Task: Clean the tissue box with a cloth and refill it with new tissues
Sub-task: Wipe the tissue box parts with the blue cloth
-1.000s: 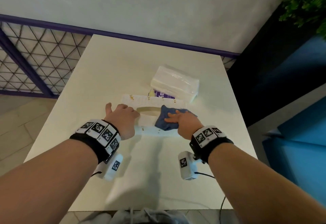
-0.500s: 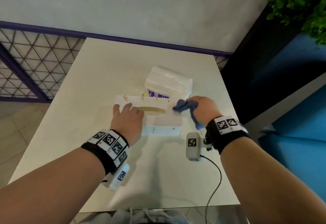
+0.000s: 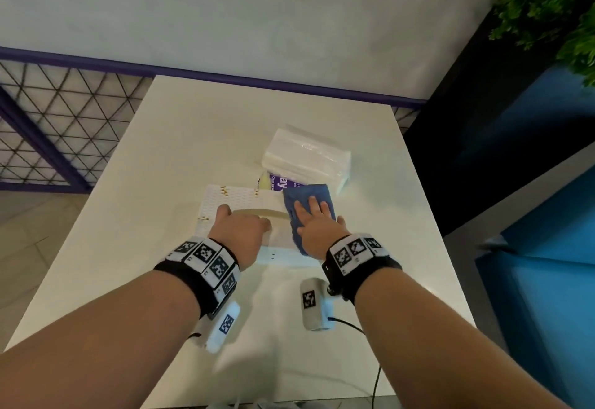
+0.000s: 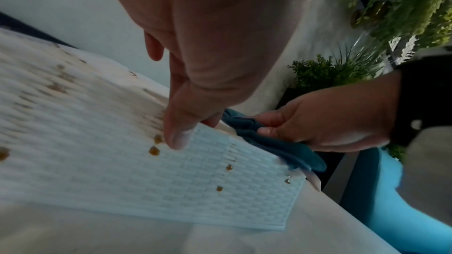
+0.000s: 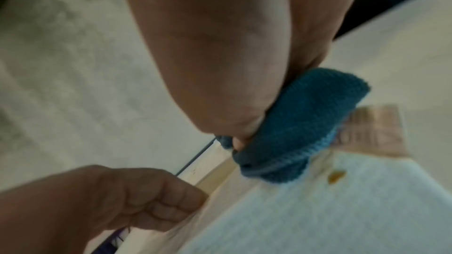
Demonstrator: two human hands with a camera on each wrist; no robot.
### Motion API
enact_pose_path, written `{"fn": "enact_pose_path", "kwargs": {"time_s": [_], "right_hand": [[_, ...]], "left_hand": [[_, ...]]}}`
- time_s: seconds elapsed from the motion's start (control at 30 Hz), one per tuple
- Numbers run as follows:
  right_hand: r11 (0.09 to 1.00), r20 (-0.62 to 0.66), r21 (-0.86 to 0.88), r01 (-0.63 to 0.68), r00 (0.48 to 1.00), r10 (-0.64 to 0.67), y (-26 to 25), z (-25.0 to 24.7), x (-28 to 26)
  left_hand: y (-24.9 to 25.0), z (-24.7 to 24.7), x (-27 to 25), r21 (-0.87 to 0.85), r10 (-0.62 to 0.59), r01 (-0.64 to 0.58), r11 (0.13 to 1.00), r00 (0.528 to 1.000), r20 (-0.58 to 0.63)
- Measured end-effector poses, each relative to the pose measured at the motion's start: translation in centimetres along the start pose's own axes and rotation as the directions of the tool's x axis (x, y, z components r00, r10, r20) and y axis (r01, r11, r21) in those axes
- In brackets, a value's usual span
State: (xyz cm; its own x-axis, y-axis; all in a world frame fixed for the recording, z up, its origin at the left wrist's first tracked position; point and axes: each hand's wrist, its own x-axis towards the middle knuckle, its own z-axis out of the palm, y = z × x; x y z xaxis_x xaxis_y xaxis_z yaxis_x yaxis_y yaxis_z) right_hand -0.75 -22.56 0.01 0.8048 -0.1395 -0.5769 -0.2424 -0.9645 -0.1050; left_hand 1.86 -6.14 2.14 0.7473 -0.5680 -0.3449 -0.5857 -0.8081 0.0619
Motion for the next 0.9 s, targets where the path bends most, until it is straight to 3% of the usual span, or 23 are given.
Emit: {"fn": "enact_pose_path", "kwargs": {"time_s": [0.17,0.33,0.47,0.67,0.73,0.9], "right_hand": [[0.998,-0.080,-0.047,-0.035,0.996,0.032,-0.6,-2.3,2.3],[0.994,-0.070,-0.103,-0.044,0.997,0.037,-1.7,-0.1,0.7],[0.999,-0.058,-0.008,-0.050,0.997,0.049,-0.4,-1.5,1.9],[0.994,-0.064,-0.104,-0.019,0.998,0.012,-1.2,-0.5,0.6],[0.996,-0.078,-0.087,0.025,0.996,-0.032,-1.0,0.6,-0.1],[0.998,-0.122,0.052,-0.037,0.992,0.043,-0.5,-1.3,1.7]], "left_hand": [[-0.3,-0.7,0.3,-0.038,-0.004,0.005,0.999,0.999,0.035],[-0.7,-0.6,0.4,-0.034,0.011,-0.010,0.999,1.000,0.011],[-0.8,-0.9,0.7,-0.043,-0.002,0.003,0.999,1.000,0.027],[-0.8,-0.5,0.3,-0.042,-0.016,0.016,0.999,1.000,-0.007],[-0.7,-0.6,0.2,-0.030,-0.010,0.010,0.999,1.000,-0.014],[-0.4,-1.2,0.2,-0.054,-0.051,0.052,0.997,0.998,0.023]]}}
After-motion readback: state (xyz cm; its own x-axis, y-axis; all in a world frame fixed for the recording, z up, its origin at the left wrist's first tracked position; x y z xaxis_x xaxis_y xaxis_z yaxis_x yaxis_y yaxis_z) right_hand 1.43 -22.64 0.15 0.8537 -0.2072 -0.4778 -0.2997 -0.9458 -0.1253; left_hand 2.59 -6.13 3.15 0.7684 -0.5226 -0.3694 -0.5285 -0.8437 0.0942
